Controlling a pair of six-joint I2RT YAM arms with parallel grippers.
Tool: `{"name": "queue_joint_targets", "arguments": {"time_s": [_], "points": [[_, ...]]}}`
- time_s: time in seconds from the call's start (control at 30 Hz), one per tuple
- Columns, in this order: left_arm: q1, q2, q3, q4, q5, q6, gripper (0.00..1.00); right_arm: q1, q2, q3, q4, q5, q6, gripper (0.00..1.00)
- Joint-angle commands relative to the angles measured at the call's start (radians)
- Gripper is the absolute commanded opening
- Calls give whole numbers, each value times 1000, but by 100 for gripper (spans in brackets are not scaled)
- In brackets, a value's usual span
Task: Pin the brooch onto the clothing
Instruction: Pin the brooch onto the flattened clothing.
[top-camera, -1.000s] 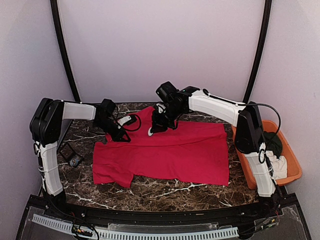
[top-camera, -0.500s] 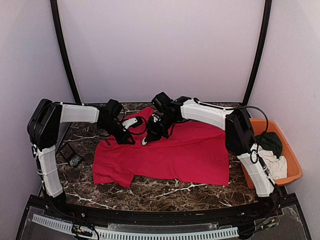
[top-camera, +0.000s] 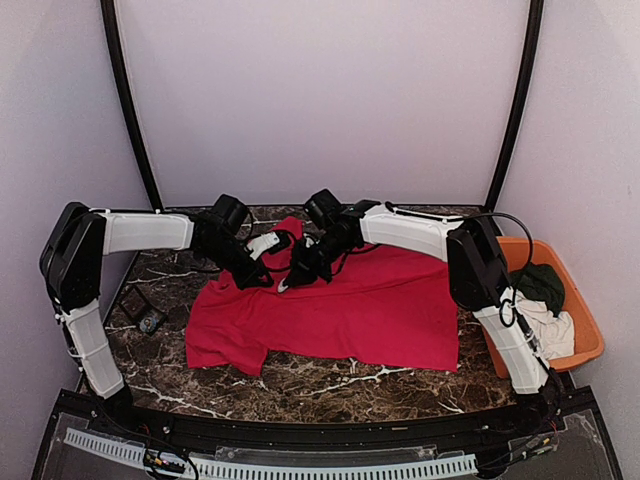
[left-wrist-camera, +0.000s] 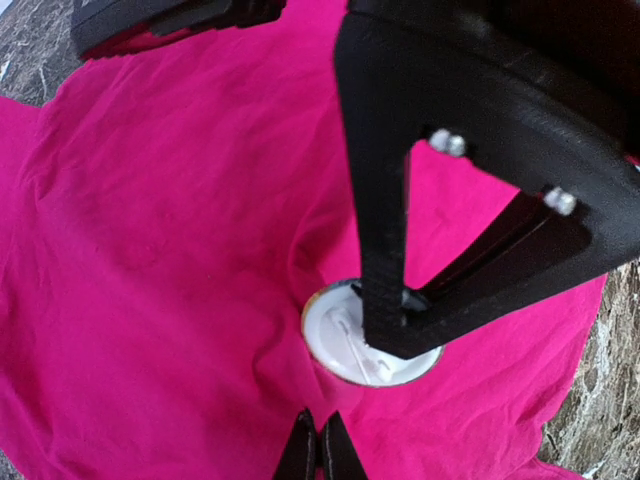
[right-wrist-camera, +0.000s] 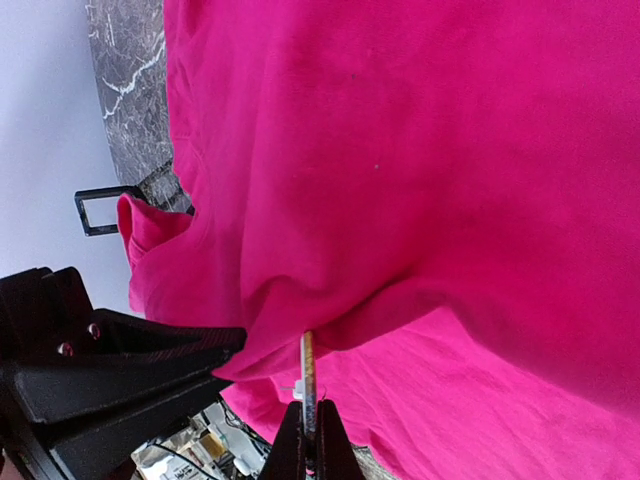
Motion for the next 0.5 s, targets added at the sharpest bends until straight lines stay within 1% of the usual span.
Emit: {"name": "queue_joint_targets", "arguments": {"time_s": [0.0, 0.2, 0.47], "points": [[-22, -58, -21, -13, -7, -4, 1, -11, 13, -58, 89, -55, 75, 0], [-26, -66, -21, -29, -17, 8, 1, -16, -7, -111, 157, -79, 115, 0], [-29, -58, -23, -43, -64, 25, 1, -16, -47, -149, 156, -61, 109, 0]]}}
